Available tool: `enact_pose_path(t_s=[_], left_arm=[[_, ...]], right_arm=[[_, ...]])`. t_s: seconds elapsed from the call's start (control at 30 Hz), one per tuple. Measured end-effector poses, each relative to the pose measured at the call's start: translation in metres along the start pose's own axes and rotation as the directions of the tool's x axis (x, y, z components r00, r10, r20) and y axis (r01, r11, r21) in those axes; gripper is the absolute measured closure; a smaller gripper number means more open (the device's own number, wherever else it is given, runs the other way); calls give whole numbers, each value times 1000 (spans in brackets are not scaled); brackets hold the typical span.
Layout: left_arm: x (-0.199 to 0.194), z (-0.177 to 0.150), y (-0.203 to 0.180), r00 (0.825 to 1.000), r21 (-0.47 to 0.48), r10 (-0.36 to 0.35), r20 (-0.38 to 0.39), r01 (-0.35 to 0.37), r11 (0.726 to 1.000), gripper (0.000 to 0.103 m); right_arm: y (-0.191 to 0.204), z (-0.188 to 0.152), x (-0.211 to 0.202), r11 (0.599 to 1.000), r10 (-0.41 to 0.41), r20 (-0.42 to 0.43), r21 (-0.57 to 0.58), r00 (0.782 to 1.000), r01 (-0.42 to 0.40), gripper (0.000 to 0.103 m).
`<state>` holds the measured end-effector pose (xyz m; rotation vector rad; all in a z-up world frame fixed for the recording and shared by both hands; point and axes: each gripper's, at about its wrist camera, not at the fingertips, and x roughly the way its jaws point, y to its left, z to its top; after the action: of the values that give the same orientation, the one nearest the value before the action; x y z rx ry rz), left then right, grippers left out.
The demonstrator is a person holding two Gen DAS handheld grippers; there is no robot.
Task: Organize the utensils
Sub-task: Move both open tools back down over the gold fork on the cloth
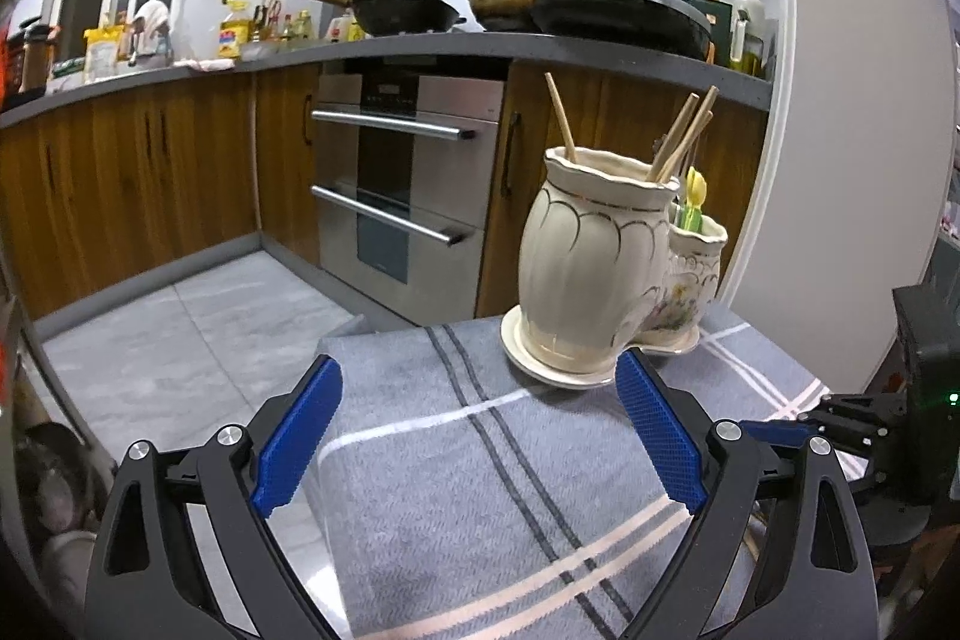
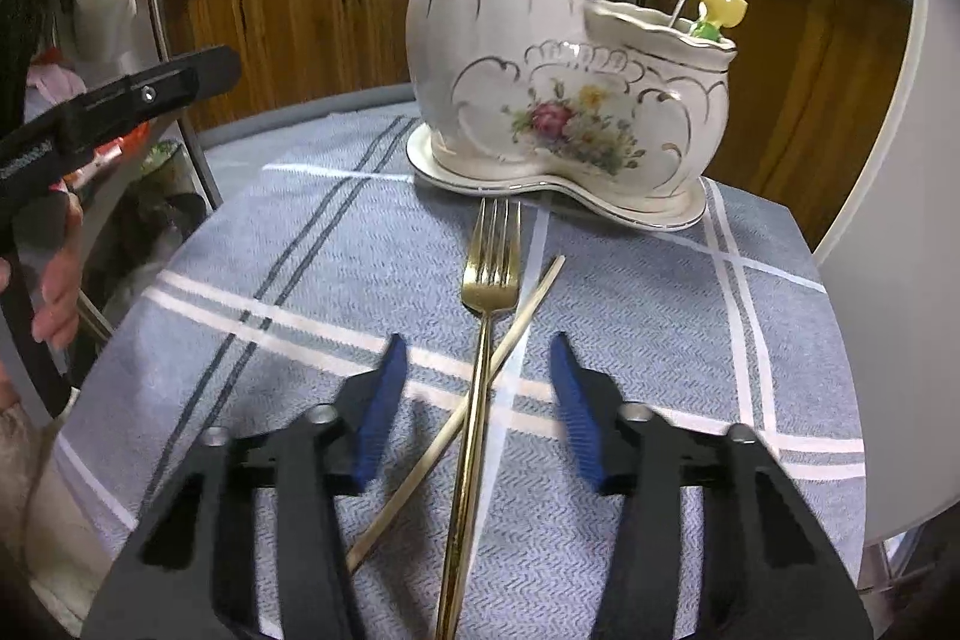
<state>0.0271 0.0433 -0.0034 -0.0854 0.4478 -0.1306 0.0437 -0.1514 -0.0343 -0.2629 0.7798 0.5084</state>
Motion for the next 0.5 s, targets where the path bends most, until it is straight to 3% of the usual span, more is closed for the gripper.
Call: enact_pose_path(t_s=[0.17, 0.37, 0.5], left_arm=[[0, -1, -5, 1000, 17, -14, -1, 14, 1000, 11], [0, -2, -7, 1000, 22, -21, -3, 21, 1000, 11], [1, -2, -8, 1000, 17, -22, -6, 22, 1000, 11]], right_arm=[[4, 8, 6, 1000, -14, -27, -19, 1000, 13, 80], [4, 14, 14, 1000, -10, -56, -14, 998, 9, 90], [2, 13, 20, 1000, -17, -78, -11, 997, 16, 91]])
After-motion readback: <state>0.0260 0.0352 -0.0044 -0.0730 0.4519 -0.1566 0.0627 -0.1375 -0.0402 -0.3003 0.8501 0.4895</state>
